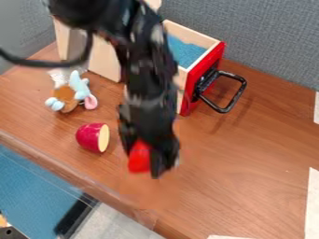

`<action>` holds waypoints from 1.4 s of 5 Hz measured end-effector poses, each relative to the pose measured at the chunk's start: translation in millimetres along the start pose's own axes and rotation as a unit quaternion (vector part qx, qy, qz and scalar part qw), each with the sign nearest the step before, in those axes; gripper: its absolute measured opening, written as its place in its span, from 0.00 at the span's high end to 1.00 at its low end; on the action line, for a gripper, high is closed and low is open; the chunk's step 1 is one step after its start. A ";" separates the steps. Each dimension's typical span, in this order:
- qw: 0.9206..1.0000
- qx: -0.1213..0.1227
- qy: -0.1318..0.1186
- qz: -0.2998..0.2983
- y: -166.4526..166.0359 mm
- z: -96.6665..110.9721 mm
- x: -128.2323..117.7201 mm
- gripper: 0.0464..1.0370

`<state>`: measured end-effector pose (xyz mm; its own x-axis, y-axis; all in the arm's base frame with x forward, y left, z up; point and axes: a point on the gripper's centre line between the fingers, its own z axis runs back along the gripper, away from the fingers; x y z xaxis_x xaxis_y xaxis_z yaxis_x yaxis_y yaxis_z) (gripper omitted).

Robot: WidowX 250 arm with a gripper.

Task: Pick the red strawberry and put it in the drawer

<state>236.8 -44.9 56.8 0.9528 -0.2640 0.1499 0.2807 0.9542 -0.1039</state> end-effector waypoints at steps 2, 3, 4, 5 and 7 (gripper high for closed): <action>0.998 0.001 -0.040 0.054 21.7 29.7 74.7 0.25; 0.994 0.007 -0.058 0.092 38.5 39.4 123.0 0.25; 0.989 0.022 -0.070 0.126 56.2 40.2 169.7 0.25; 0.984 0.038 -0.073 0.155 81.7 33.5 211.4 0.25; 0.981 0.047 -0.056 0.181 121.8 14.9 209.5 0.25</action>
<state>468.9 18.1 90.2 0.9680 0.1065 0.2272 -0.0903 0.9927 -0.0806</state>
